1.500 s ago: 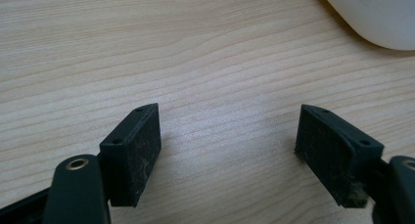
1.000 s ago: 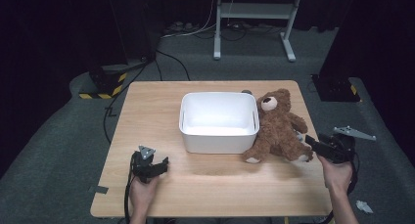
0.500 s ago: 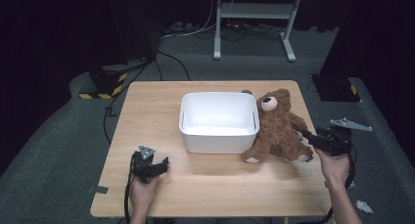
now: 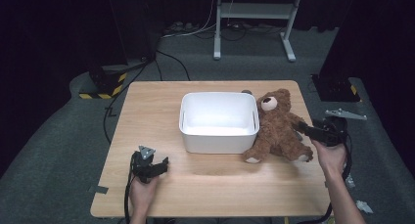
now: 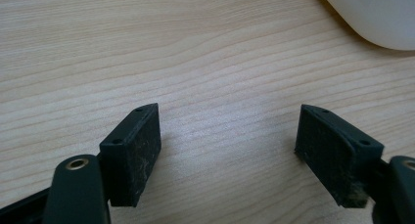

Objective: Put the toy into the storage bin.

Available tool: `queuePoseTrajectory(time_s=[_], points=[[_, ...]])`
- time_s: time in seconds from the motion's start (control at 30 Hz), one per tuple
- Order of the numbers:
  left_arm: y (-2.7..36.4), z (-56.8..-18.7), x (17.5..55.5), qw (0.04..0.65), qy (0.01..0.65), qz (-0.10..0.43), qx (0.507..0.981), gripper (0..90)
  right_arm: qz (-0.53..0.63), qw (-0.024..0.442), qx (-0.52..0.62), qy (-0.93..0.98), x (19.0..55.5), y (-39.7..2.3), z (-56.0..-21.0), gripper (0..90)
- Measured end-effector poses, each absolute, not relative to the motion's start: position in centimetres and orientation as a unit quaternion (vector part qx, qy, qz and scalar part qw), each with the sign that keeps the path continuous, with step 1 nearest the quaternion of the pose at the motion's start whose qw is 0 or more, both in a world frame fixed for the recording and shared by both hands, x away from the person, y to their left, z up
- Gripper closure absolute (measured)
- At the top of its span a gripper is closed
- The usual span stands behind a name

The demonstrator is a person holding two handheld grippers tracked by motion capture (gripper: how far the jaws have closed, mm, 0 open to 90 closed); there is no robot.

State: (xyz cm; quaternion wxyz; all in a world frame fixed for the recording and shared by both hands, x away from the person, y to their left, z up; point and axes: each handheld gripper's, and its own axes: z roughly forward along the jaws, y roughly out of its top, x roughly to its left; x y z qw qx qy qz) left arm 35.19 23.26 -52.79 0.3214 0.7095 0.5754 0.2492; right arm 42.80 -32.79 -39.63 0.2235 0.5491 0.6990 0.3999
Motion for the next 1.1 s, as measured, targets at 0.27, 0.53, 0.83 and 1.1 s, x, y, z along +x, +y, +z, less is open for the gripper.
queuePoseTrajectory(time_s=[0.27,0.53,0.83,1.1], points=[[23.3,-52.8,35.2,0.321,0.575,0.249,0.71,24.8,0.396,0.209,0.553,0.703,44.2,-32.6,-39.5,36.6],[23.3,-52.8,35.2,0.318,0.575,0.251,0.711,24.8,0.382,0.204,0.558,0.707,45.9,-32.2,-39.1,36.4],[23.3,-52.8,35.2,0.319,0.575,0.25,0.71,24.8,0.366,0.203,0.563,0.713,47.9,-32.1,-39.1,36.9],[23.3,-52.8,35.2,0.319,0.575,0.251,0.71,24.8,0.361,0.199,0.569,0.711,48.8,-32.1,-39.5,37.1]])
